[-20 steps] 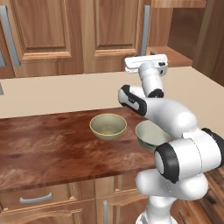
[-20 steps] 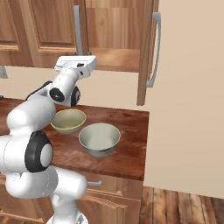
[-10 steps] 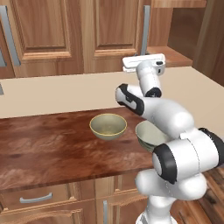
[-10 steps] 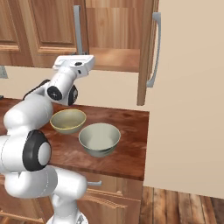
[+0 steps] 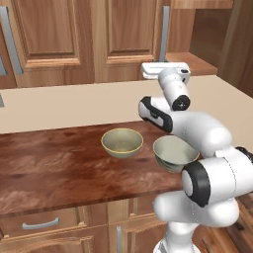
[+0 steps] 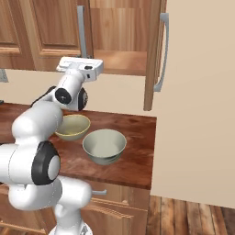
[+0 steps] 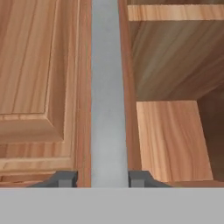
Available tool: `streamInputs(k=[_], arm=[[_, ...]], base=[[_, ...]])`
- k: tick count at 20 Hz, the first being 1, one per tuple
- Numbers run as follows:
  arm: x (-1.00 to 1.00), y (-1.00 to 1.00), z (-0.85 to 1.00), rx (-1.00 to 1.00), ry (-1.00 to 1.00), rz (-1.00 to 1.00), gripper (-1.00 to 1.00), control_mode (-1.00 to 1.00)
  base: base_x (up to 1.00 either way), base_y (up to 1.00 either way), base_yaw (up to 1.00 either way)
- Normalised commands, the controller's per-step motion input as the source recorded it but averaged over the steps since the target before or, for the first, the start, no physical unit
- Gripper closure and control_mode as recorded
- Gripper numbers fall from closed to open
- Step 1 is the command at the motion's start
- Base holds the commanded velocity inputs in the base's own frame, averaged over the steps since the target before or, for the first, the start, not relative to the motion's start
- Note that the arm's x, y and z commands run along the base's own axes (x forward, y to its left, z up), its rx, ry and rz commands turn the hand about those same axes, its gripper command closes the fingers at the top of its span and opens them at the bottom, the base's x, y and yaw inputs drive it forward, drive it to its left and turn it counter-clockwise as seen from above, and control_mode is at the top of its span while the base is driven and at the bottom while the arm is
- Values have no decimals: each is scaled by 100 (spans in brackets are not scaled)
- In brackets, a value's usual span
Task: Open the cabinet. Pick the bowls from the counter and place them in the cabinet. Then close the cabinet.
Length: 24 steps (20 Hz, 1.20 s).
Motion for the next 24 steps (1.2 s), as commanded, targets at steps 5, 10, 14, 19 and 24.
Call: streamInputs(k=[5,10,14,19,24], arm=[[84,-33,-26,3,-3,24,100,-100],[49,10,-27,-3,-18,33,100,-100],[-28,100,-9,-21,-23,36,100,-100],[-42,100,14,-20,-8,39,100,-100],[-67,100,26,-17,-2,36,100,-100]], base=[[0,0,0],[0,0,0],[0,0,0],[0,0,0],[0,0,0]])
